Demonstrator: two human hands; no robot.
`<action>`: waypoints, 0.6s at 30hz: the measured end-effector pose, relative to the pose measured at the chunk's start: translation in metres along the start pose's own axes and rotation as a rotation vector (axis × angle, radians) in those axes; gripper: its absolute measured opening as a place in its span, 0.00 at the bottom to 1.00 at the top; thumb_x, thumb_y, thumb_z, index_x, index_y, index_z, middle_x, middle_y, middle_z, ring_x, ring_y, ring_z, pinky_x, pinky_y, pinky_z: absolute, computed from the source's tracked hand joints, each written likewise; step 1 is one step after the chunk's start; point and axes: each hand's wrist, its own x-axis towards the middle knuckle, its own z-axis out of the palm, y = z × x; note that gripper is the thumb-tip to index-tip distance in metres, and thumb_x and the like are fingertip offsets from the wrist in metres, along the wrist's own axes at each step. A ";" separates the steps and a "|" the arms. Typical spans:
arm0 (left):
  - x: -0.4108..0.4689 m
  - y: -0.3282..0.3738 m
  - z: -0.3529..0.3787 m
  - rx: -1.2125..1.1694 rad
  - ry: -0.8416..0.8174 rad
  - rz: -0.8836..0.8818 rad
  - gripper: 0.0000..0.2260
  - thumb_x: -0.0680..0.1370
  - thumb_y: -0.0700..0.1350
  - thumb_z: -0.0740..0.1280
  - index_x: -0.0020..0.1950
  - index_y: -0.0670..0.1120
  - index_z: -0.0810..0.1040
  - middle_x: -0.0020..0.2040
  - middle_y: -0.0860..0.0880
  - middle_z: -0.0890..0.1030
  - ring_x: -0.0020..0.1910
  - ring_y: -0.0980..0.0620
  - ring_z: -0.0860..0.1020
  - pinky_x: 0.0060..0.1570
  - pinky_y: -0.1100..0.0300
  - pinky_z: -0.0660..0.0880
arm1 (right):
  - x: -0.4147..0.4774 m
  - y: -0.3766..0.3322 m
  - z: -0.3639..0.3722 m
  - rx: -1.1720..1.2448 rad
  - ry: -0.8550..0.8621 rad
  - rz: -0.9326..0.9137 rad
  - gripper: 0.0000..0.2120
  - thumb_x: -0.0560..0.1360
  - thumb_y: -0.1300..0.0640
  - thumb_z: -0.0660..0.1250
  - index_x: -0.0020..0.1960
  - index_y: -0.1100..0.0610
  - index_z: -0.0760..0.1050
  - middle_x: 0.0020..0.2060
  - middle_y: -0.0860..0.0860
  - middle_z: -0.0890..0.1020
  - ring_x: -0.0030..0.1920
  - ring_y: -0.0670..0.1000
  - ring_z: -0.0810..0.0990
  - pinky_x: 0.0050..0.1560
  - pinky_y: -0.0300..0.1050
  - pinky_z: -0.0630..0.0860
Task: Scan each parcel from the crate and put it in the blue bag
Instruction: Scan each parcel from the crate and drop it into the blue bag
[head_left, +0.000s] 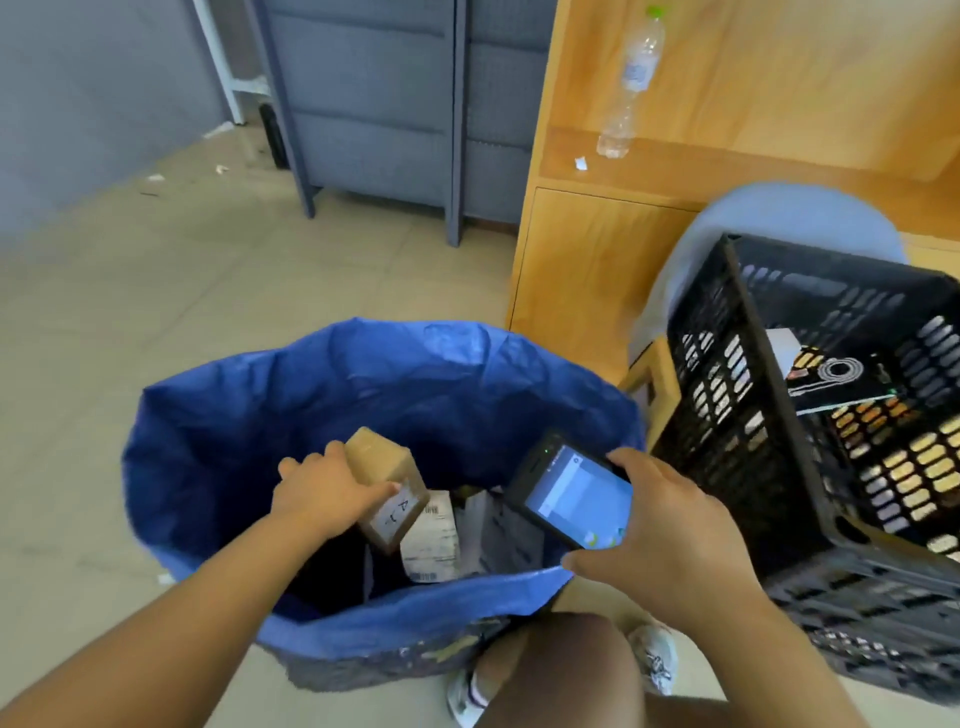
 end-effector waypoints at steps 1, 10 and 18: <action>0.010 -0.006 0.004 0.064 -0.054 -0.032 0.39 0.65 0.72 0.64 0.65 0.46 0.66 0.58 0.45 0.76 0.60 0.41 0.69 0.46 0.53 0.67 | 0.006 -0.004 0.006 -0.012 -0.021 -0.006 0.46 0.57 0.34 0.73 0.69 0.47 0.60 0.61 0.43 0.72 0.57 0.49 0.74 0.51 0.46 0.72; 0.049 -0.031 0.029 0.419 -0.481 0.008 0.24 0.70 0.57 0.70 0.63 0.49 0.75 0.60 0.48 0.78 0.58 0.47 0.77 0.55 0.55 0.73 | 0.038 -0.019 0.034 -0.079 -0.107 -0.003 0.43 0.56 0.34 0.72 0.66 0.46 0.61 0.57 0.42 0.73 0.54 0.49 0.75 0.46 0.45 0.69; 0.043 -0.030 0.031 0.349 -0.492 0.141 0.14 0.74 0.54 0.68 0.54 0.48 0.78 0.49 0.50 0.78 0.45 0.50 0.76 0.39 0.59 0.69 | 0.038 -0.021 0.031 -0.107 -0.106 0.018 0.46 0.57 0.33 0.72 0.69 0.47 0.60 0.61 0.41 0.73 0.57 0.48 0.74 0.51 0.45 0.70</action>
